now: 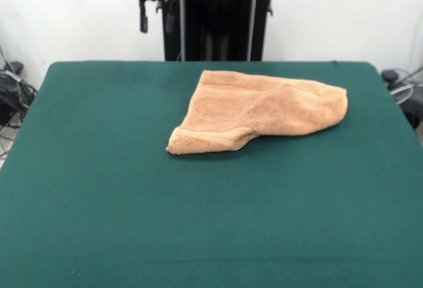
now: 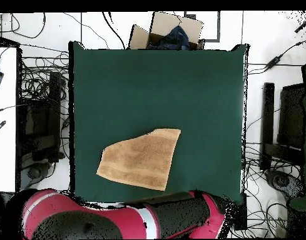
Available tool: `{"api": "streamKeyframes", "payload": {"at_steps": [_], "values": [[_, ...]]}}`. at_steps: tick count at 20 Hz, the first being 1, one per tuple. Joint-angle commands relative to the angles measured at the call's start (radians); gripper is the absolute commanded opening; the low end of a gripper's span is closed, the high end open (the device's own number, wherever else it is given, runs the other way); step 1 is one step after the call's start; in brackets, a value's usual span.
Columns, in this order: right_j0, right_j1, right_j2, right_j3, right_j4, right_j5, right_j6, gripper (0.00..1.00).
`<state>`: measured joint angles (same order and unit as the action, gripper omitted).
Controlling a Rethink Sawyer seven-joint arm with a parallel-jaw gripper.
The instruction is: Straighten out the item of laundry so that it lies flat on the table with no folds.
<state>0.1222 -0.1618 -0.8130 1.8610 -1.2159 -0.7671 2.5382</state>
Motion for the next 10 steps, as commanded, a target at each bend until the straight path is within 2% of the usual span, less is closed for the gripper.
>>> {"api": "streamKeyframes", "payload": {"at_steps": [1,10], "values": [[-0.078,-0.147,0.278,0.088,0.041,0.198,0.43,1.0],[-0.209,-0.255,0.448,0.152,0.058,0.276,0.417,1.0]]}}
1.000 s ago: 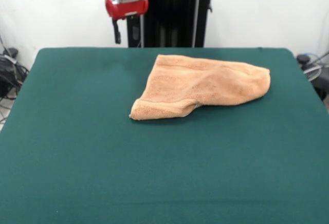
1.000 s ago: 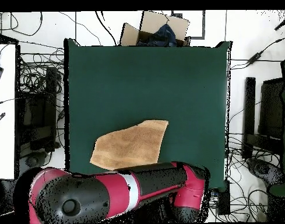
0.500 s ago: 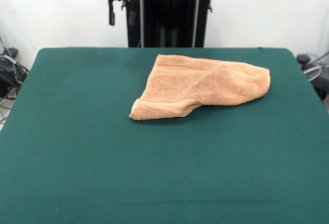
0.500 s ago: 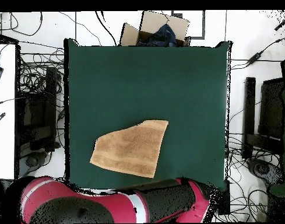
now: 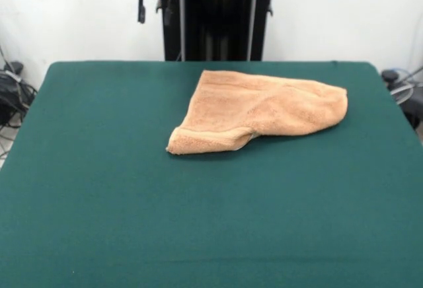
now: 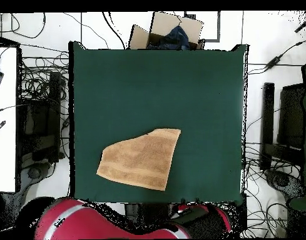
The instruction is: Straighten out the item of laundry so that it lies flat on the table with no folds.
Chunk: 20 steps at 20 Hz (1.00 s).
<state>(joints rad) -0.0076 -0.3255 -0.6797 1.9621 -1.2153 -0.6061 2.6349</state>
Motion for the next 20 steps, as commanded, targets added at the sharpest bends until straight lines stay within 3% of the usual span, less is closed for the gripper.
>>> {"api": "streamKeyframes", "payload": {"at_steps": [1,11,20], "values": [[-0.094,-0.1,0.339,0.059,0.061,0.127,0.315,1.0],[-0.177,-0.178,0.48,0.137,0.14,0.191,0.234,1.0],[-0.125,-0.219,0.468,0.239,0.299,0.197,0.149,1.0]]}}
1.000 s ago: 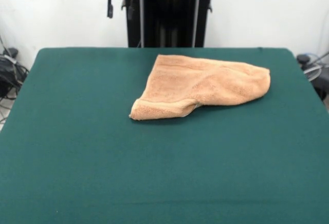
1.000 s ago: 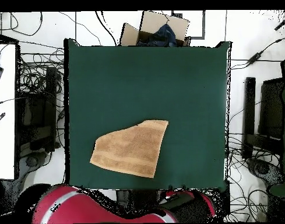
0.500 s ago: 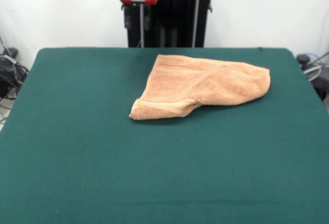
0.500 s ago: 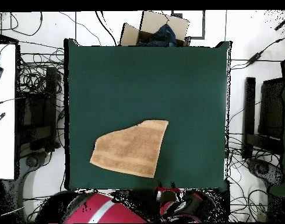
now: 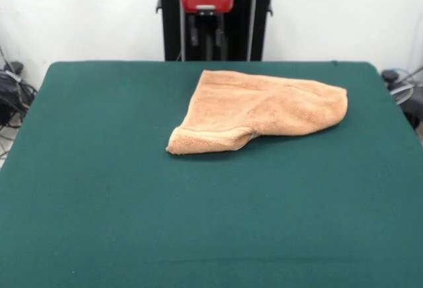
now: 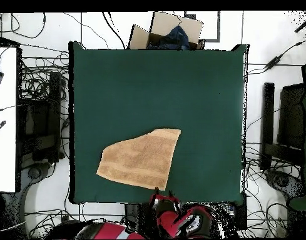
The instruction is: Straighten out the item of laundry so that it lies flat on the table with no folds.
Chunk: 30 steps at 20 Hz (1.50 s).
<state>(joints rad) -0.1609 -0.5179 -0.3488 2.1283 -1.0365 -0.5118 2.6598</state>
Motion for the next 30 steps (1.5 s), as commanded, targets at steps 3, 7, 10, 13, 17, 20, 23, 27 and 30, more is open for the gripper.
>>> {"api": "streamKeyframes", "payload": {"at_steps": [3,7,10,13,17,20,23,27,30], "values": [[0.076,-0.004,0.09,0.086,0.189,0.06,0.092,1.0],[0.076,-0.022,0.087,0.103,0.2,0.064,0.081,1.0],[0.068,-0.039,0.097,0.112,0.205,0.068,0.082,1.0],[0.071,-0.045,0.089,0.115,0.209,0.068,0.073,1.0],[0.069,0.002,0.061,0.103,0.22,-0.001,0.059,1.0],[0.071,-0.008,0.051,0.089,0.209,-0.024,0.039,1.0],[0.065,0.029,0.042,0.066,0.215,-0.072,0.019,1.0],[0.052,0.027,0.043,0.057,0.199,-0.069,0.015,1.0],[0.047,0.019,0.043,0.05,0.191,-0.067,0.011,1.0]]}}
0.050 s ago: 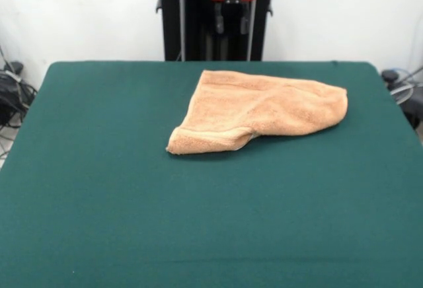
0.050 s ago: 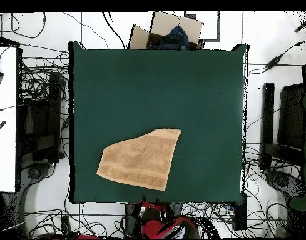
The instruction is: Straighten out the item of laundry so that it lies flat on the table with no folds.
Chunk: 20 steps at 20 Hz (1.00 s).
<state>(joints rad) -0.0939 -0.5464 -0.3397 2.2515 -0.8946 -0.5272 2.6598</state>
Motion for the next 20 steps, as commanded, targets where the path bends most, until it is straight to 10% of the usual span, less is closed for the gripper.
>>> {"api": "streamKeyframes", "payload": {"at_steps": [1,20], "values": [[-0.019,0.042,0.033,-0.075,0.046,-0.05,0.009,1.0],[0.012,0.34,-0.067,-0.141,0.16,-0.269,-0.098,1.0]]}}
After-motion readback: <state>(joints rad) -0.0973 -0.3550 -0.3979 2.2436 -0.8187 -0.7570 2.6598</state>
